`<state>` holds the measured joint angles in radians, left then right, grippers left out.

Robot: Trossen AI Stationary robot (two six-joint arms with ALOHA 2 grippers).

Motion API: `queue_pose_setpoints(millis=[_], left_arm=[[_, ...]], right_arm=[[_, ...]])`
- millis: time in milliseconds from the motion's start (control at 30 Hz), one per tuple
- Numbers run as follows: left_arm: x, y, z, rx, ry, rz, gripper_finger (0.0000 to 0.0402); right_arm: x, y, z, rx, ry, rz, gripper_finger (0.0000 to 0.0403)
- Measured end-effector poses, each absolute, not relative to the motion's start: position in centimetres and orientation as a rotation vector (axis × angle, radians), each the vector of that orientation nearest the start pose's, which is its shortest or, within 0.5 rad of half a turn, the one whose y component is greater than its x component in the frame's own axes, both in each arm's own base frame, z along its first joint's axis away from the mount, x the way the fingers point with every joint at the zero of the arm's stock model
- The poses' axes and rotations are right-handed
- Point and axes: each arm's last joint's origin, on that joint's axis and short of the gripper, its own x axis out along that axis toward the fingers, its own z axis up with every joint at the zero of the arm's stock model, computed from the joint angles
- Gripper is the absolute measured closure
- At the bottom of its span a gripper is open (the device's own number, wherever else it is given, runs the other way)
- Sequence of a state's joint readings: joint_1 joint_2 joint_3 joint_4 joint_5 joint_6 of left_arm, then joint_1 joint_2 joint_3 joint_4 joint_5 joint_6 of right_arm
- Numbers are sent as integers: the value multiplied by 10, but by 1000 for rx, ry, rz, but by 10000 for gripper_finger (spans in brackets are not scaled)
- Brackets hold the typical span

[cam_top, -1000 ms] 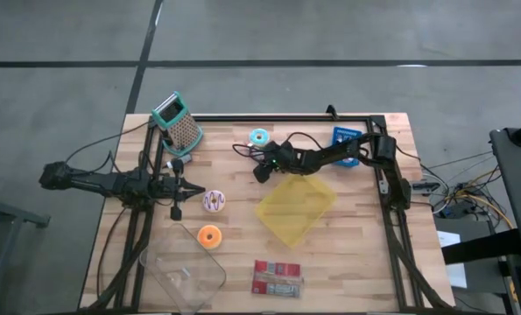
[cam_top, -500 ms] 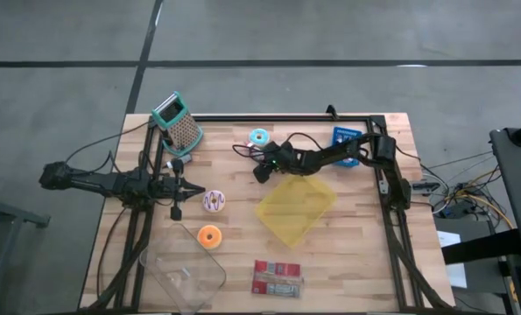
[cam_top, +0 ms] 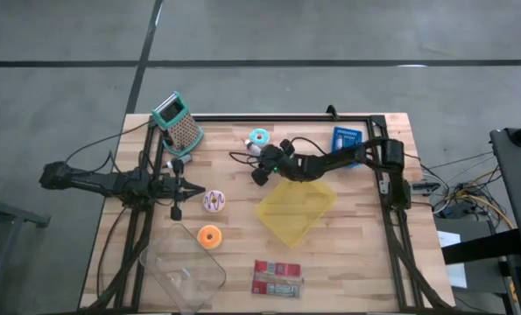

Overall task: Pick & Place Food Item
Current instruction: Put the large pink food coloring bottle into the blue bin

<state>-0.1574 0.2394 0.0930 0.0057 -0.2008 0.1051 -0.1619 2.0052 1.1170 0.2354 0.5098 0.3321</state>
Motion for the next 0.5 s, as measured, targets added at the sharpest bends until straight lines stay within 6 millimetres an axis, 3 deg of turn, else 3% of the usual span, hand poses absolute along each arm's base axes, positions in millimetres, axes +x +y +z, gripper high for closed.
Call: queue_pose_setpoints(millis=[167,500], left_arm=[[109,-12,176,130,141,36,378],[109,-12,176,130,142,35,378]], right_arm=[[392,-64,161,173,467,-750,254],[358,-36,186,134,410,-797,254]])
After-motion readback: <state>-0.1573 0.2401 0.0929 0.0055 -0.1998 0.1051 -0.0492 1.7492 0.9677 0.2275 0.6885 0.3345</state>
